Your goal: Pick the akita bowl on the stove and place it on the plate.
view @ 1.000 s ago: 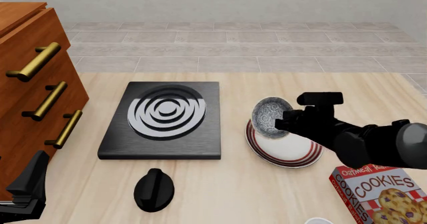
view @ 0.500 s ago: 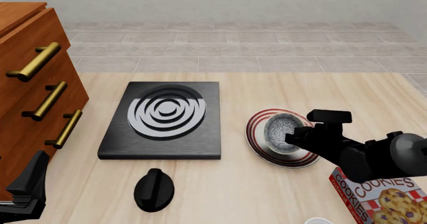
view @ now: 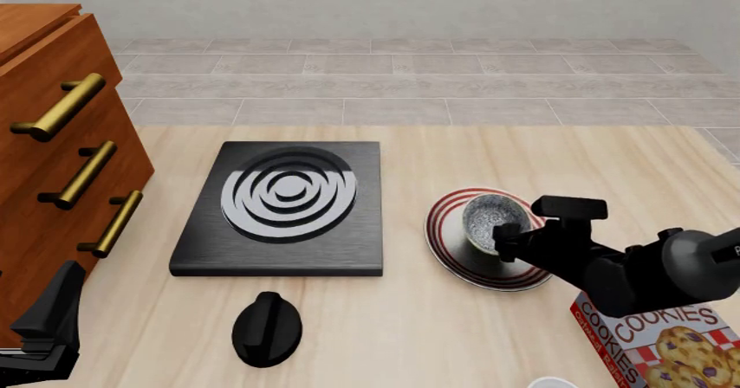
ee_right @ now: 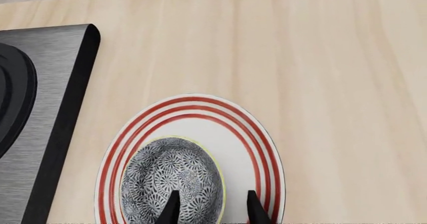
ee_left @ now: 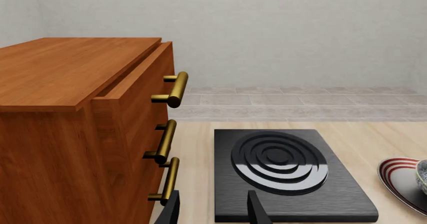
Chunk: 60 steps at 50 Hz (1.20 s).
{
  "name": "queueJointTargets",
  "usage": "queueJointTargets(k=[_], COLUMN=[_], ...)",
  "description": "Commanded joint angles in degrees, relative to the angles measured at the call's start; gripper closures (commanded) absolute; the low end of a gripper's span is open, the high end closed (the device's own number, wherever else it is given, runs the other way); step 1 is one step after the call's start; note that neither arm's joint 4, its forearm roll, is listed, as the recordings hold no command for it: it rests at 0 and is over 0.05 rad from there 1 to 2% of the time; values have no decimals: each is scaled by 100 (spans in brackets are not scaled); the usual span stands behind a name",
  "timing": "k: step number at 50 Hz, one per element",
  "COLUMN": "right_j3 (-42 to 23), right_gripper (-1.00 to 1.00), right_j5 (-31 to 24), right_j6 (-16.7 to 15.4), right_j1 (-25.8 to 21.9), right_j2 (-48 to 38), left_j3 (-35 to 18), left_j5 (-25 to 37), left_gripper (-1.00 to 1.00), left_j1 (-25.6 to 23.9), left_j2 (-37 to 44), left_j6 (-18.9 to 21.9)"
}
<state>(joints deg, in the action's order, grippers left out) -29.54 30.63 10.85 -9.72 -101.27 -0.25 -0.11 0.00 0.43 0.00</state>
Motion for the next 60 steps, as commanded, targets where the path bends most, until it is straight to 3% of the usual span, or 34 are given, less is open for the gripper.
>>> queueJointTargets(k=[1,22,35,44,47,51,60], right_j3=[29,204,297,469,575,664,650], right_gripper=[-100,-100,-100,-100,-100,-100,-100], right_j5=[37,-67,-472,-851,-936,-1152,-1872], right_j6=[-9,6,-95,-231,-476,-366,-480], right_j1=[34,235,277,181,320,259,159], right_j2=[-97,461,1218,2066,2581,3021,3930], left_j3=[0,0,0,0,0,0,0], left_j5=[0,0,0,0,0,0,0], left_gripper=[-100,-100,-100,-100,-100,-100,-100], left_j1=[0,0,0,0,0,0,0], left_j2=[0,0,0,0,0,0,0], left_j6=[0,0,0,0,0,0,0])
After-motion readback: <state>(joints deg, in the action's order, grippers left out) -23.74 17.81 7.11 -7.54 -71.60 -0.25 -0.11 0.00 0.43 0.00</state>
